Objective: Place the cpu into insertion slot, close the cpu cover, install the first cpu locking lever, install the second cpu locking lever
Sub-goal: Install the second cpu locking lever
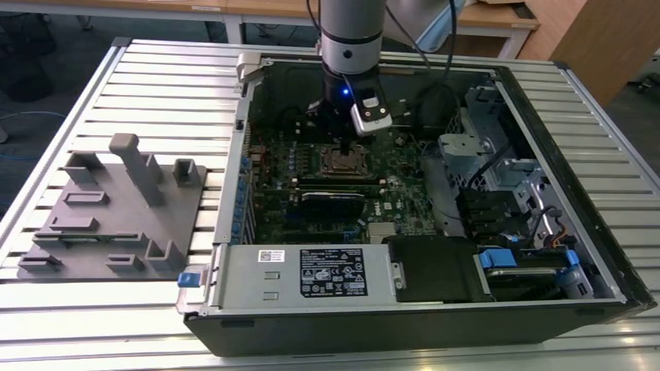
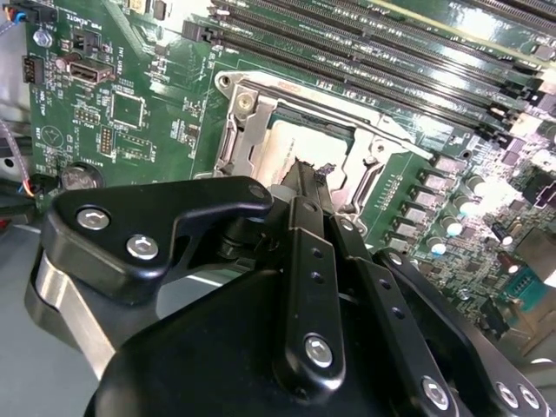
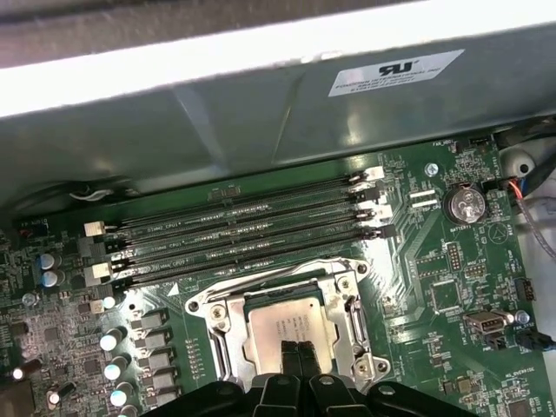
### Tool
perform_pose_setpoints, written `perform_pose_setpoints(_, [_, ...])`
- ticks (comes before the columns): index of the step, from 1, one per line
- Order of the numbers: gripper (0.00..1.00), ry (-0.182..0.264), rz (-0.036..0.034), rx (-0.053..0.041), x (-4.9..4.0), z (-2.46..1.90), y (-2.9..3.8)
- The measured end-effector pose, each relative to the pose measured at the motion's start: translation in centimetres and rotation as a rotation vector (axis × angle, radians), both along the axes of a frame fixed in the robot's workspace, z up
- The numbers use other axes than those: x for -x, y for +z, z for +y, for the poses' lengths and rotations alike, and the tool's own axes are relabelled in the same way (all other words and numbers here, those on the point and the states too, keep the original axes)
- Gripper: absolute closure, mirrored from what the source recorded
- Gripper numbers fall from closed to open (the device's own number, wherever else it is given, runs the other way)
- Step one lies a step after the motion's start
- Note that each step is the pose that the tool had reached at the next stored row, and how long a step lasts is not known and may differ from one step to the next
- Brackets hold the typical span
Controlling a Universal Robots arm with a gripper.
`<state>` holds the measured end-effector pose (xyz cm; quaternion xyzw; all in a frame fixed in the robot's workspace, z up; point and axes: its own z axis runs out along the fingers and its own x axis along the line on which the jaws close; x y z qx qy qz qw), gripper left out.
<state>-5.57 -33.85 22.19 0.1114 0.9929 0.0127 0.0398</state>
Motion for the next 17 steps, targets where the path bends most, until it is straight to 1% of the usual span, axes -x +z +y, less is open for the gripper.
perform_pose_setpoints(6, [0.9,0.0,0.0,-0.0001,0.0,0.0,0.48])
perform_pose_setpoints(11, [0.9,0.0,0.0,0.0001,0.0,0.0,0.55])
perform_pose_setpoints(17, [0.9,0.0,-0.0001,-0.0001,0.0,0.0,0.81])
